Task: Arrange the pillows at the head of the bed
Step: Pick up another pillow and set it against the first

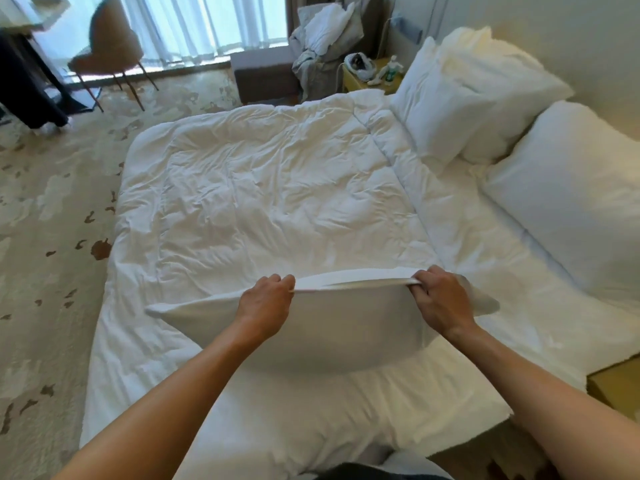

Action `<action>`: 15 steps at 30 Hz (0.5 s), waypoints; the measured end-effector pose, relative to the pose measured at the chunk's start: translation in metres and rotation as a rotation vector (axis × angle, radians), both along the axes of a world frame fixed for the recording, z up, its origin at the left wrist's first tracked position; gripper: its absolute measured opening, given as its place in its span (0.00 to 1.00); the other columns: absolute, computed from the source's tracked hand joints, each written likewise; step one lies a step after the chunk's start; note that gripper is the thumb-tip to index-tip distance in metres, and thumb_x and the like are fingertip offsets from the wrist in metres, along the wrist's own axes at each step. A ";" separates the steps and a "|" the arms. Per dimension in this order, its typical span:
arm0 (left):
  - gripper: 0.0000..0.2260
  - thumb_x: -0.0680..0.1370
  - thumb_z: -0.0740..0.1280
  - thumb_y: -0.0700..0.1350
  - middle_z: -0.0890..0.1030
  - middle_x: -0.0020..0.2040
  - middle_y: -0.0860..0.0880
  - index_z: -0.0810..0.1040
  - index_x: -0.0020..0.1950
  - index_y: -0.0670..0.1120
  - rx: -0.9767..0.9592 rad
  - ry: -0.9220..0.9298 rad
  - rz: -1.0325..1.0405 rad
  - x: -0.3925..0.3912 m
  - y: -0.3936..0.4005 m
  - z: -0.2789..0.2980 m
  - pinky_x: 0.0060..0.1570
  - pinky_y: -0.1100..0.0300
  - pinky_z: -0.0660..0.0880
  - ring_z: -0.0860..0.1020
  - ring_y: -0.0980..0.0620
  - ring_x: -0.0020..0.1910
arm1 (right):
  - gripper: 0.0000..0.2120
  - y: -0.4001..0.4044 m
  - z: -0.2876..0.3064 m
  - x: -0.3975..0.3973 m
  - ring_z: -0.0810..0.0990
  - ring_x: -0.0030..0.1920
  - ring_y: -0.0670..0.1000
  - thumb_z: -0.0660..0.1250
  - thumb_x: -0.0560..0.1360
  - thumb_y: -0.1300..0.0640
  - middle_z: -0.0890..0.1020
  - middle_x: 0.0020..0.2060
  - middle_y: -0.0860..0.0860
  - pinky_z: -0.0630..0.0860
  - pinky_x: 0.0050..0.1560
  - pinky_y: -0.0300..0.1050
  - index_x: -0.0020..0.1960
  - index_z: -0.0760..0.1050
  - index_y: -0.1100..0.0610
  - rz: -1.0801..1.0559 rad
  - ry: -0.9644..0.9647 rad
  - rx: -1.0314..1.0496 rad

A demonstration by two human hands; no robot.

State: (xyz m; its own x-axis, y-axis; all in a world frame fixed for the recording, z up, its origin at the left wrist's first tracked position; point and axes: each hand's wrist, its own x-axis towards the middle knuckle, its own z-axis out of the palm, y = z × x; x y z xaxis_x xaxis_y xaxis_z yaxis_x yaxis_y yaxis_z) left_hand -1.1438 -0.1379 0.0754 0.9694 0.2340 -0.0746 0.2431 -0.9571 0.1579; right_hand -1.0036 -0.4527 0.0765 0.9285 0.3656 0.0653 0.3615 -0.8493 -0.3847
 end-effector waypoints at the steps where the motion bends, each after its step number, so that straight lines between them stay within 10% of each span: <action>1: 0.05 0.84 0.58 0.45 0.76 0.44 0.51 0.72 0.52 0.51 -0.015 -0.002 -0.025 0.012 -0.024 0.002 0.40 0.51 0.78 0.74 0.48 0.43 | 0.08 -0.027 0.001 0.005 0.81 0.42 0.61 0.69 0.79 0.55 0.81 0.39 0.54 0.78 0.47 0.55 0.47 0.85 0.56 -0.041 0.000 0.025; 6: 0.05 0.85 0.57 0.45 0.75 0.44 0.51 0.71 0.52 0.51 -0.079 0.013 -0.124 0.066 -0.146 -0.001 0.43 0.48 0.79 0.75 0.48 0.45 | 0.08 -0.161 -0.005 0.025 0.76 0.39 0.57 0.70 0.79 0.58 0.72 0.36 0.48 0.67 0.38 0.47 0.43 0.82 0.59 -0.213 0.013 0.122; 15: 0.06 0.85 0.57 0.47 0.75 0.47 0.50 0.71 0.52 0.48 -0.174 0.100 -0.058 0.096 -0.283 -0.046 0.43 0.50 0.74 0.74 0.46 0.46 | 0.07 -0.289 -0.056 0.031 0.82 0.45 0.60 0.65 0.82 0.59 0.79 0.43 0.54 0.80 0.48 0.58 0.47 0.80 0.57 -0.275 0.297 0.193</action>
